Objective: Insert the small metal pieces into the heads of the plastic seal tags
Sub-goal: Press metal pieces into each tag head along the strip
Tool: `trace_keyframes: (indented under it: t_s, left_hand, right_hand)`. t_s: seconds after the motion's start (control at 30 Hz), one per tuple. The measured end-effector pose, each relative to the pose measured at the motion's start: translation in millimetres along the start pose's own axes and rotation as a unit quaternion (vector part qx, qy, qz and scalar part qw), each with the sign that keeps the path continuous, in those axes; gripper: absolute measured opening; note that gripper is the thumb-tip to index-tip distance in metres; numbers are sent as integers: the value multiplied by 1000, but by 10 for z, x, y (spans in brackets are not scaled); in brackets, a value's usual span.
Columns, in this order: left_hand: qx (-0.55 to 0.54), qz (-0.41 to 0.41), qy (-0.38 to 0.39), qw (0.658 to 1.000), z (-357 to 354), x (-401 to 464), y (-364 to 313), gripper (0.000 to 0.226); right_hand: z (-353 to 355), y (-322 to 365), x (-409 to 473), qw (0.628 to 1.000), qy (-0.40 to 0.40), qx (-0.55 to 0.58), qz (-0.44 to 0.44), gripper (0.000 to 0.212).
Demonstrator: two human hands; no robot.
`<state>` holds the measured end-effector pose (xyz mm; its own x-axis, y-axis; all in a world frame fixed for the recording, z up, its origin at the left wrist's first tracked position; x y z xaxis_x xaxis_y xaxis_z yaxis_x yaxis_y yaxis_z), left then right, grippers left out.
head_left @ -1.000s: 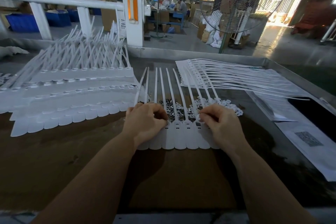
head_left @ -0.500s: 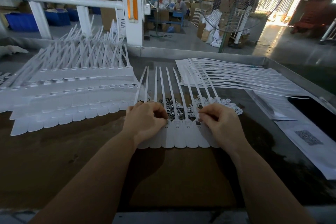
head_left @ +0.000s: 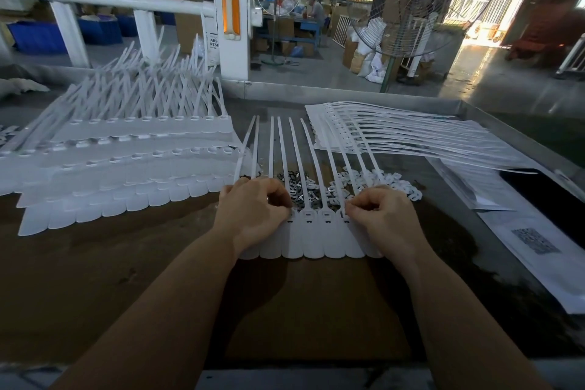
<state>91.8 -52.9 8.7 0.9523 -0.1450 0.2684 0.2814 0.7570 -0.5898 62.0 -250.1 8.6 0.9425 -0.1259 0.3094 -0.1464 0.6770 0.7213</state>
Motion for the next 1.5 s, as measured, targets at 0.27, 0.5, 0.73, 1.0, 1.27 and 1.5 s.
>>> trace_keyframes:
  t_s: [0.27,0.5,0.73,1.0,1.27,1.5]
  left_hand:
    - [4,1,1,1000,-5,18,-4,23]
    - [7,0,1,1000,-7,13,-4,24]
    - [5,1,4,1000,-5,11,13,22]
    - [7,0,5,1000,-13,22,13,24]
    - [2,-2,6,1000,-22,27,22,22]
    - [-2,-6,2,1000,-13,22,13,19]
  right_hand:
    - [-5,-50,1,999,-3,28,-29,5]
    - [-50,-42,8,1000,-5,-7,-20,9]
    - [-39,-35,-1,1000,-10,-24,-15,6]
    - [-56,-27,-3,1000,0,-21,-20,15]
    - [-102,-108,36,997,5,13,-72,20]
    - [0,-96,-9,996,-73,17,-39,14]
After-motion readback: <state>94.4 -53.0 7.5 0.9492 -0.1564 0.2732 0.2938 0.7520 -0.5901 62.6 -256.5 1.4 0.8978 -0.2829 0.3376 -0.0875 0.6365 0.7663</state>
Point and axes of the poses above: each hand's wrist, its own x-axis towards the middle knuckle, its own z-axis out of the back of the hand, y = z × x, the point moved 10 cm from there along x, towards the middle knuckle, and after that the axes turned 4 degrees about z, right-handed, at the moved point
